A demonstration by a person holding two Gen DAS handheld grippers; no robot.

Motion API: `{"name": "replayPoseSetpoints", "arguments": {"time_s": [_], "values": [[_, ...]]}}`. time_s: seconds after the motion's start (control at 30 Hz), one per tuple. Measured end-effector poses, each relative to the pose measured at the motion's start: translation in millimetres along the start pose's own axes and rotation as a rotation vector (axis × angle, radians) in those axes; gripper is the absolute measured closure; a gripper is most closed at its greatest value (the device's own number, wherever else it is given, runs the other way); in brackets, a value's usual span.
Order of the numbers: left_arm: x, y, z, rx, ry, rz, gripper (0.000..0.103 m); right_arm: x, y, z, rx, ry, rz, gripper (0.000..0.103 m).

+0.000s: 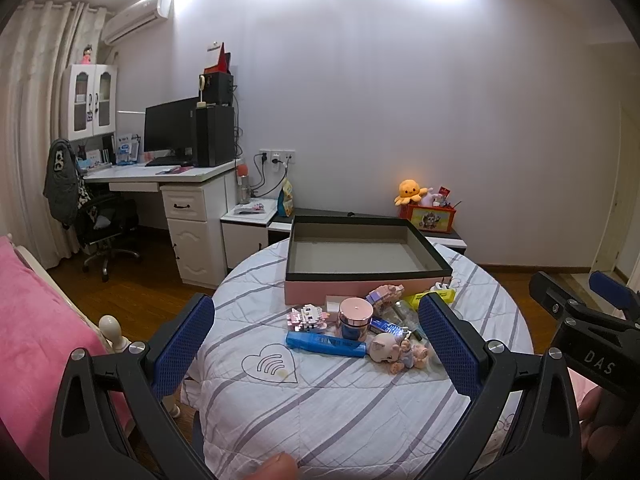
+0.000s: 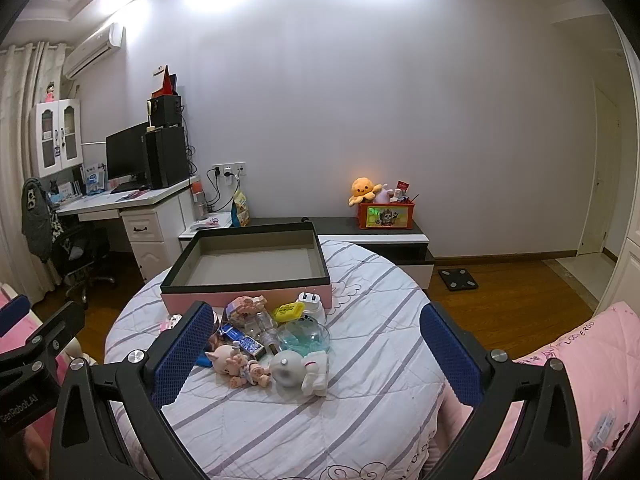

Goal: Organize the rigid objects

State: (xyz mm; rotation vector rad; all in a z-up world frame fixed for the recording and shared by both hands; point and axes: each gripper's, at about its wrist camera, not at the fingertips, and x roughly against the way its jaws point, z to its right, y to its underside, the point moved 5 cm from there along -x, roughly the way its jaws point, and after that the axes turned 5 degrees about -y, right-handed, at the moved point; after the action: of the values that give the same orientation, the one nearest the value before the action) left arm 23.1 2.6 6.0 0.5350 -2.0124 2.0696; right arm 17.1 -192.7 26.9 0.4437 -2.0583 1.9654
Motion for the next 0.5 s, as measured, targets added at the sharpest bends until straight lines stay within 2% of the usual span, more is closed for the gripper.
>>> {"name": "replayPoseSetpoints", "arguments": {"time_s": [0.5], "values": [[0.6, -0.1, 1.9, 0.002, 0.004, 0.002, 0.0, -0.5, -0.5, 0.4, -0.002, 0.001, -0.004, 0.0]]}}
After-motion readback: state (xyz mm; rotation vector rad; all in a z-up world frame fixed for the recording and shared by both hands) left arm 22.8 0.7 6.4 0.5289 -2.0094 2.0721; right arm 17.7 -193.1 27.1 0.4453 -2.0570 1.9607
